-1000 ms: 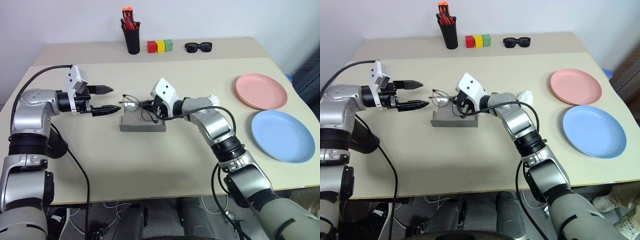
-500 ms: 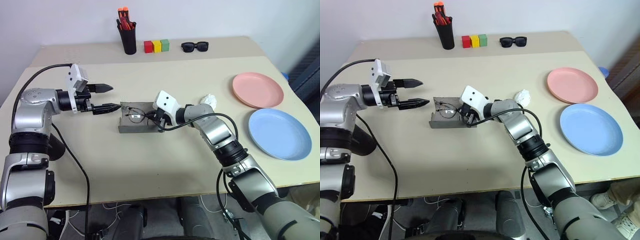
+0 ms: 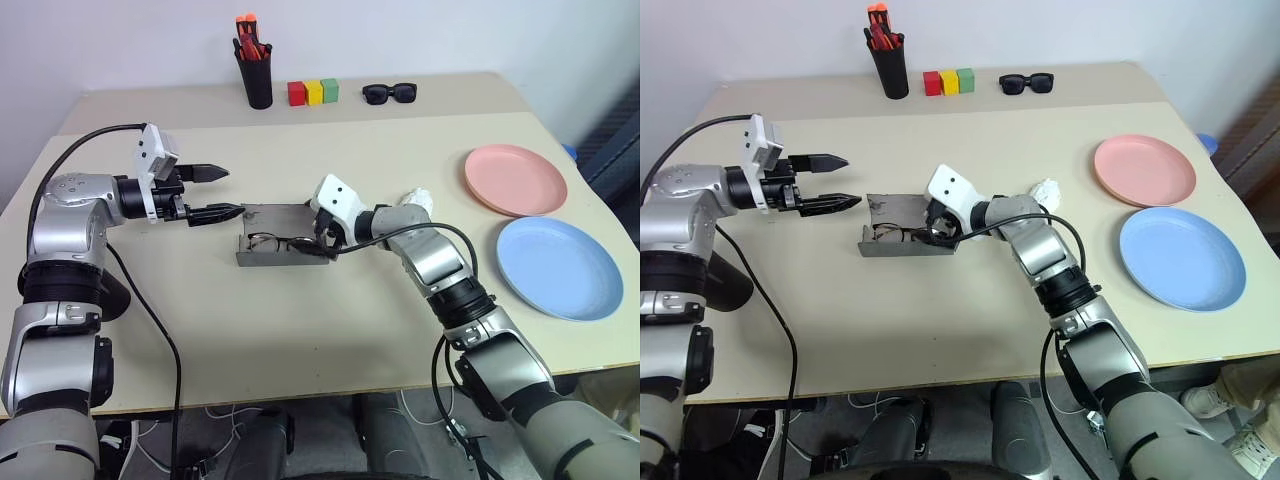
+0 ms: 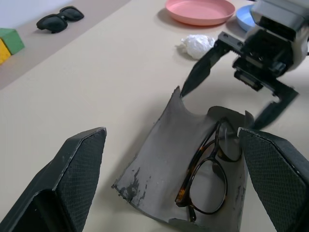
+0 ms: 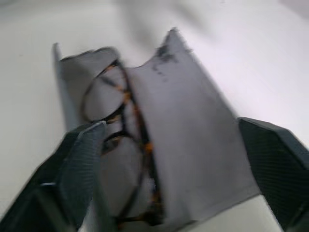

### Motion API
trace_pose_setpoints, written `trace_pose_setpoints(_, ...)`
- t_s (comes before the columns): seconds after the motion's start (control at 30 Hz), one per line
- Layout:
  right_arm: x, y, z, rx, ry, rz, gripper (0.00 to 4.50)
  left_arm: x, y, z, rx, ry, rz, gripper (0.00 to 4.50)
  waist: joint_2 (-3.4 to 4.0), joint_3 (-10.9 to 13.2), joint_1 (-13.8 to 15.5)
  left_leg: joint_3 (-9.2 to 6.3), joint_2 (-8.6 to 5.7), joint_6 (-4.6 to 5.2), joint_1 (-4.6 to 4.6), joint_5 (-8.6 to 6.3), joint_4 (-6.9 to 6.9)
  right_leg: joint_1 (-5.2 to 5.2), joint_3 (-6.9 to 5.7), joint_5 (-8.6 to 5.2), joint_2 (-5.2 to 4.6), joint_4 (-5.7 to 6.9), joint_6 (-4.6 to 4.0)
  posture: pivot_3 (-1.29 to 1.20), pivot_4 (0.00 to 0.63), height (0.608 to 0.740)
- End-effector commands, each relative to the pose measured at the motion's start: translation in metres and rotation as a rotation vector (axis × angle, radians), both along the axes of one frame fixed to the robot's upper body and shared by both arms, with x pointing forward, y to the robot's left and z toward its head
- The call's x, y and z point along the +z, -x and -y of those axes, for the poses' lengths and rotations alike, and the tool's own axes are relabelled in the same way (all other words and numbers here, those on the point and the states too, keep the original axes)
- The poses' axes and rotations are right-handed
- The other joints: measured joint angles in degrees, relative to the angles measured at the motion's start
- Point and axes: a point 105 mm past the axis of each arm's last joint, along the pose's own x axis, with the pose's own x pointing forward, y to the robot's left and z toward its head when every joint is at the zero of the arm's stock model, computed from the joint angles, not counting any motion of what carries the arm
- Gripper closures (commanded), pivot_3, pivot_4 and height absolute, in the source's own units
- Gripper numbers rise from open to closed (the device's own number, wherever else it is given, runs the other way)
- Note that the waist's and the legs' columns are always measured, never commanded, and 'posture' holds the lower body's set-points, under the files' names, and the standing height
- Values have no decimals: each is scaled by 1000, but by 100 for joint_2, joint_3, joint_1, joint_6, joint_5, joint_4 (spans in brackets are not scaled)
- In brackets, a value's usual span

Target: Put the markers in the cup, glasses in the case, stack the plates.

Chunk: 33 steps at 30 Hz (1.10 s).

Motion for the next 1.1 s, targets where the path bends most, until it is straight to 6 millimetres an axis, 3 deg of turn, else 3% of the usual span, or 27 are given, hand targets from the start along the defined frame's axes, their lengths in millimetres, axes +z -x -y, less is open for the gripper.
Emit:
trace_pose_setpoints(0.03,58,2,-1,30,-262,52,36,16,-2,3,-1,16,59,0,0,0,1,0,0,0,-1,0,0,-1,0,0,0,0,0,0,150,740)
trace_pose_setpoints(0.17,87,23,20,139,-463,37,36,17,-6,5,9,35,64,0,0,0,14,-2,0,0,-2,0,0,0,0,0,-1,1,0,0,150,740)
trace_pose_setpoints(0.27,92,42,46,194,-515,33,36,18,-11,9,31,50,69,0,-1,0,61,-5,-1,0,-4,0,1,2,-1,0,-1,0,0,0,150,740)
trace_pose_setpoints(0.43,76,70,79,207,-495,-24,36,16,-20,16,45,38,94,0,0,0,91,-1,-2,6,-1,-3,1,5,-1,0,-1,-1,0,0,150,740)
trace_pose_setpoints(0.7,45,83,101,101,-354,-36,36,16,-31,25,42,63,74,0,-1,0,133,8,-1,28,3,-15,9,3,2,0,-1,16,0,0,150,740)
trace_pose_setpoints(0.8,41,86,108,81,-336,-39,0,12,-42,26,82,51,53,845,-1,-1,162,9,-2,29,2,-15,12,5,2,0,-1,17,0,0,150,740)
trace_pose_setpoints(0.93,40,86,109,65,-329,-30,0,14,-66,25,248,68,92,2857,-3,-2,179,8,-3,29,3,-15,16,9,2,0,-1,17,0,0,150,740)
trace_pose_setpoints(1.03,38,86,107,67,-313,-24,0,12,-73,32,271,90,70,4387,-3,-2,180,8,-3,30,2,-15,17,9,2,0,-1,17,0,0,150,740)
trace_pose_setpoints(1.1,35,86,106,70,-301,-31,0,2,-75,42,253,74,32,4457,-3,-2,171,8,-4,30,2,-15,16,9,2,0,-1,16,0,0,150,740)
